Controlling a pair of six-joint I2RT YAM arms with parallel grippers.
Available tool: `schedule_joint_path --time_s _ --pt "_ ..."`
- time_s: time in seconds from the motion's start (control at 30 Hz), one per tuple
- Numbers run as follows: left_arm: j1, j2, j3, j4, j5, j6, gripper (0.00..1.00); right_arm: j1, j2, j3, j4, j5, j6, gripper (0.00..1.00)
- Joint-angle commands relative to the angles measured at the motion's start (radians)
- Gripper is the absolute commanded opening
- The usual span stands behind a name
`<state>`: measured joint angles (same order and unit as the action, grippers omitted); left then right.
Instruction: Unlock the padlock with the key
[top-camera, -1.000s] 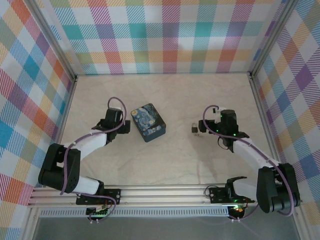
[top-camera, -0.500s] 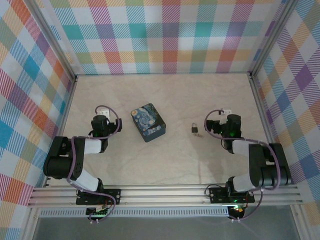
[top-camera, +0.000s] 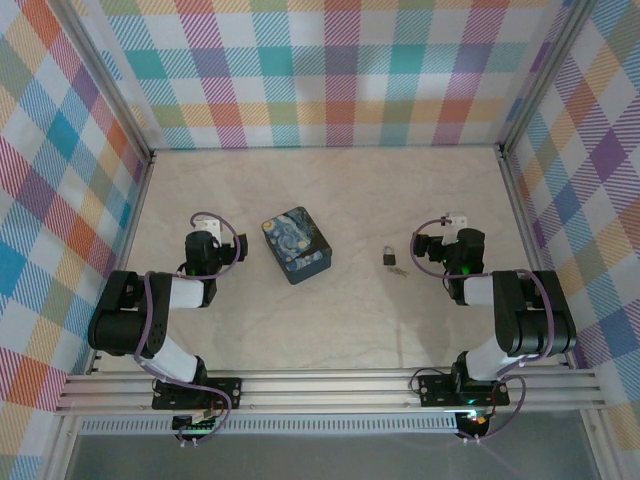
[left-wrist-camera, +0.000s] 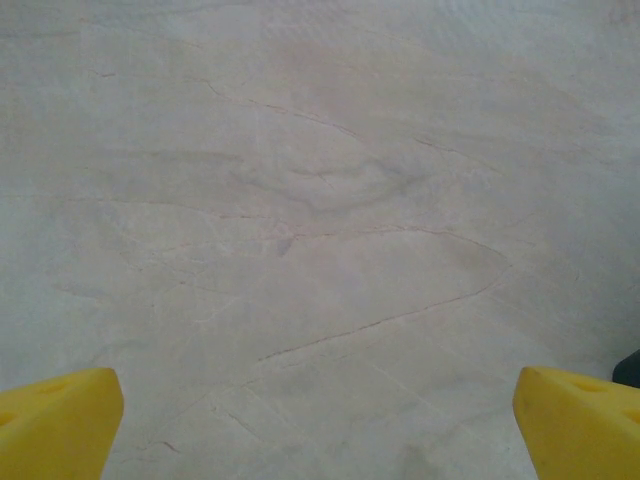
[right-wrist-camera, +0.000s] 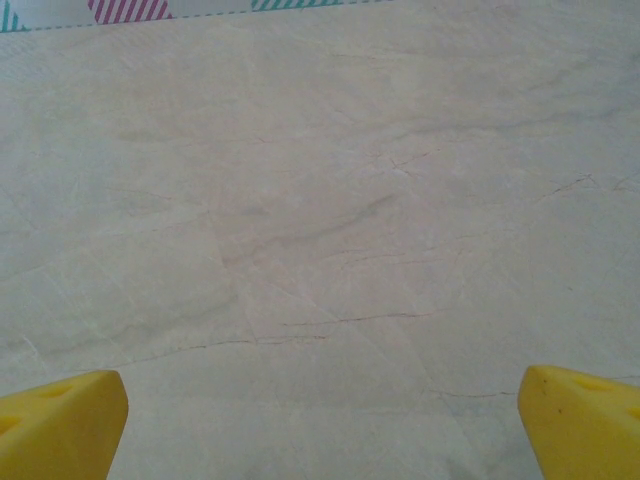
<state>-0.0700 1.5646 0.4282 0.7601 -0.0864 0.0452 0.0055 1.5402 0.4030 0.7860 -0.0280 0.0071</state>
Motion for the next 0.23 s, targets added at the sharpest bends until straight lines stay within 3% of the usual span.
schedule_joint_path --time_s 0.0,0.2 --pt "0.002 0.001 0.004 0.025 0.018 -0.008 1.00 -0.004 -0.006 0.008 0.044 -0.021 -0.005 1.00" --pt "0.002 -0.001 -0.001 0.030 0.018 -0.007 1.00 -0.004 -0.005 0.010 0.041 -0.018 -0.002 1.00"
